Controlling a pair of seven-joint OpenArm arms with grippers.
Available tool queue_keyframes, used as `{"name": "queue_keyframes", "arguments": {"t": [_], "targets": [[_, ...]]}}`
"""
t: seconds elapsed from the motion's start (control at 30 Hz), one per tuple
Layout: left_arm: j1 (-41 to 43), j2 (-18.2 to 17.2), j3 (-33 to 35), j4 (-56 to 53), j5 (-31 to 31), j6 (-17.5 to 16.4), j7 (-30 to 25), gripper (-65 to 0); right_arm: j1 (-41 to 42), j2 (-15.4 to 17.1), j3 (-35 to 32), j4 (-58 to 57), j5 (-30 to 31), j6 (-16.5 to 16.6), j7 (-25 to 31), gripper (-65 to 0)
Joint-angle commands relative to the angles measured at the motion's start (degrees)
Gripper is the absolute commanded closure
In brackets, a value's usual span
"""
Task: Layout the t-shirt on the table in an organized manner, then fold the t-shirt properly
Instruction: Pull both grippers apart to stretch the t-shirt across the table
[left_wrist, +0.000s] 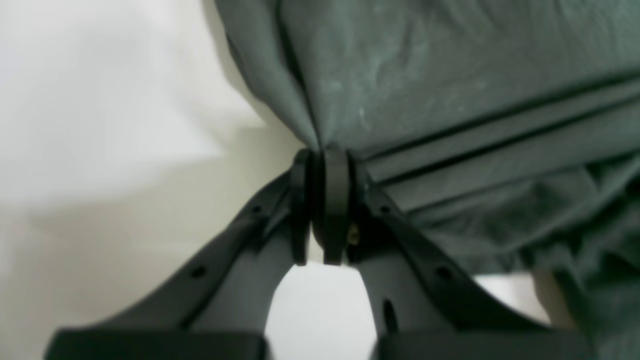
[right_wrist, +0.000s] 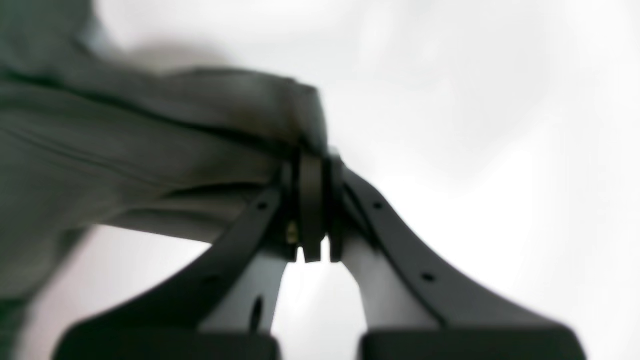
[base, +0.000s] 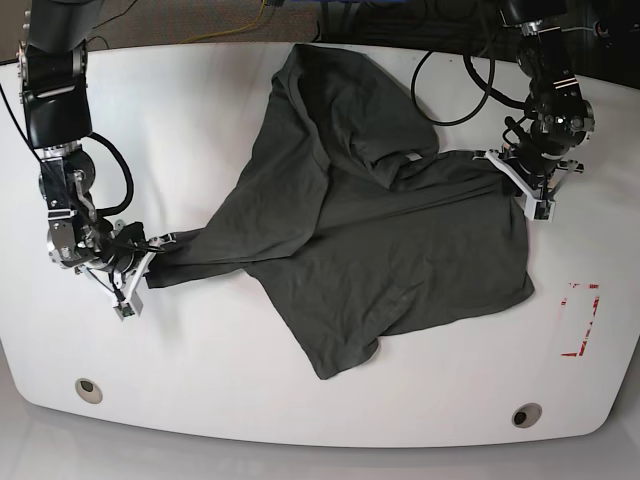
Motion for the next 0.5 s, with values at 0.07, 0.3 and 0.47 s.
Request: {"name": "queue_keyframes", "arguments": {"t": [0.07, 0.3, 0.47], "targets": [[1.55, -0.42, -2.74, 3.81, 1.77, 1.18, 0.0, -2.6, 1.51, -0.6, 0.1, -1.08, -8.93, 1.35, 0.35, 0.0], [2.16, -0.5, -2.74, 4.96, 1.77, 1.18, 0.7, -3.1, -0.33, -1.13, 0.19, -0.91, -10.95, 2.4, 0.26, -11.2], [1.9, -0.86, -2.57, 4.96, 1.68, 1.18, 3.78, -7.1, -1.21, -1.13, 0.19, 2.17, -11.21, 2.22, 0.26, -30.2]]}}
